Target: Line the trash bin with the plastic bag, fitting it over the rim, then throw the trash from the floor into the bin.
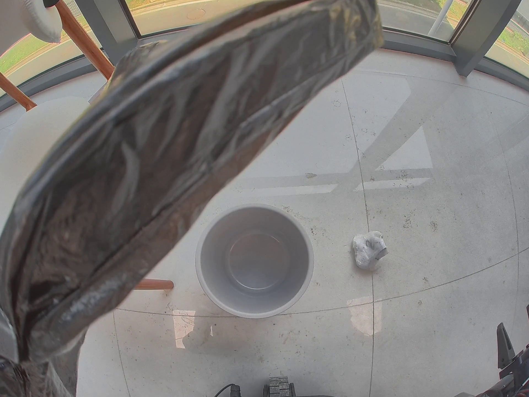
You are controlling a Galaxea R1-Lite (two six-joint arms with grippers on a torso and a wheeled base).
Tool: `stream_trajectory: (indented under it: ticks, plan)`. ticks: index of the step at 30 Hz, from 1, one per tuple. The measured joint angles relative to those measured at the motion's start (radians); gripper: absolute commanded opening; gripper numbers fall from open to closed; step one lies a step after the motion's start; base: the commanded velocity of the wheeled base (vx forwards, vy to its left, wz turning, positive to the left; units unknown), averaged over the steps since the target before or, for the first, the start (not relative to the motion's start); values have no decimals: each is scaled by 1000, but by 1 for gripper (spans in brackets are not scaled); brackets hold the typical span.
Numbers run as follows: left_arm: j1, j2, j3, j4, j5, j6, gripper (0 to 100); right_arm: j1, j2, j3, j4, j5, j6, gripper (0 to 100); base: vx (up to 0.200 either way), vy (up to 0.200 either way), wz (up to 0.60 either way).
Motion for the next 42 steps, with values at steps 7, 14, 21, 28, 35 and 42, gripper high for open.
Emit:
stream_trajectory:
  ticks: [7, 14, 21, 28, 35, 42]
  plan:
    - [-32, 50, 1, -89, -68, -8, 0, -1, 0, 0, 0, 0, 1, 100, 0, 0, 0]
    - [15, 98, 6, -194, -287, -4, 0, -1, 0, 0, 0, 0, 3, 100, 0, 0, 0]
    - [145, 155, 28, -344, -417, 4, 0, -1, 0, 0, 0, 0, 3, 100, 0, 0, 0]
    - [233, 251, 44, -561, -432, 5, 0, -1, 0, 0, 0, 0, 3, 100, 0, 0, 0]
    - [262, 361, 59, -722, -432, 1, 0, -1, 0, 0, 0, 0, 2, 100, 0, 0, 0]
    - [311, 408, 88, -753, -432, 0, 0, -1, 0, 0, 0, 0, 2, 100, 0, 0, 0]
